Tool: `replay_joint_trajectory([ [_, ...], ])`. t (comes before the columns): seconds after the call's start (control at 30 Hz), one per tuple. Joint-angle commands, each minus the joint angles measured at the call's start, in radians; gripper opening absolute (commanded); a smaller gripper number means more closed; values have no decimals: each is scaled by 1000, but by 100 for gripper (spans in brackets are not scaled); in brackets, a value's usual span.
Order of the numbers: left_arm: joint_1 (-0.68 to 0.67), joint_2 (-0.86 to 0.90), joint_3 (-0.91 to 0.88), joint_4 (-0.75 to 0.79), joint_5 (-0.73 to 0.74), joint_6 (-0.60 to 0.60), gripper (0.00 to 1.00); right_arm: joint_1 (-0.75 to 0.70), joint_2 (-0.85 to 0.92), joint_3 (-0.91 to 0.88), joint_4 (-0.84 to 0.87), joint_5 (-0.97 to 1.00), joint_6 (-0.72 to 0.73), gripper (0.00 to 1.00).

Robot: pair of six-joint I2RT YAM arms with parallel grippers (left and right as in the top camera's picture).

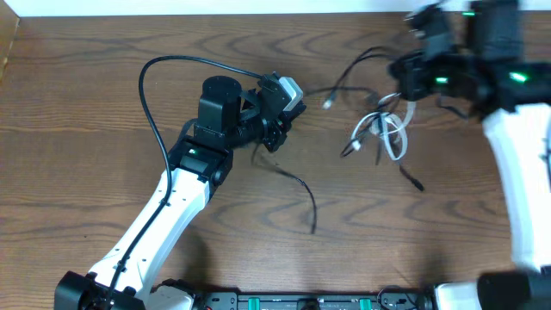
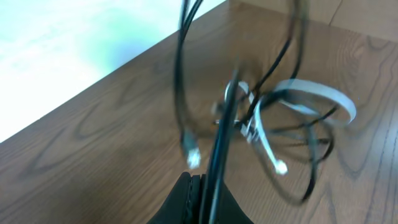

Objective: Untangle cables

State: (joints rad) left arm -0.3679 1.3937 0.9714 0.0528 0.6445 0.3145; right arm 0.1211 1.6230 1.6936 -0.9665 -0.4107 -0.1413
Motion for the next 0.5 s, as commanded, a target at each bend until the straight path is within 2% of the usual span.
replay_joint_trajectory([
  [0.0,5,5,5,-8,-1,-2,7,40,85,12,14,27,-81,1],
  [0.1,5,5,5,-15,-1,-2,7,70,140,12,13,46,-85,3],
  [0.13,5,5,5,-15,-1,-2,7,81,157,12,12,67,-84,18],
  [0.17,5,5,5,-15,-1,-2,7,90,168,12,10,90,-85,50],
  [0.2,5,5,5,-15,-1,-2,7,99,178,12,9,114,-85,77],
  [0.23,5,5,5,-15,-1,-2,7,108,182,12,5,143,-85,99],
  [0.37,5,5,5,-15,-1,-2,7,134,163,14,-7,334,-63,99],
  [0.47,5,5,5,-15,-1,-2,8,132,126,16,-31,595,90,99],
])
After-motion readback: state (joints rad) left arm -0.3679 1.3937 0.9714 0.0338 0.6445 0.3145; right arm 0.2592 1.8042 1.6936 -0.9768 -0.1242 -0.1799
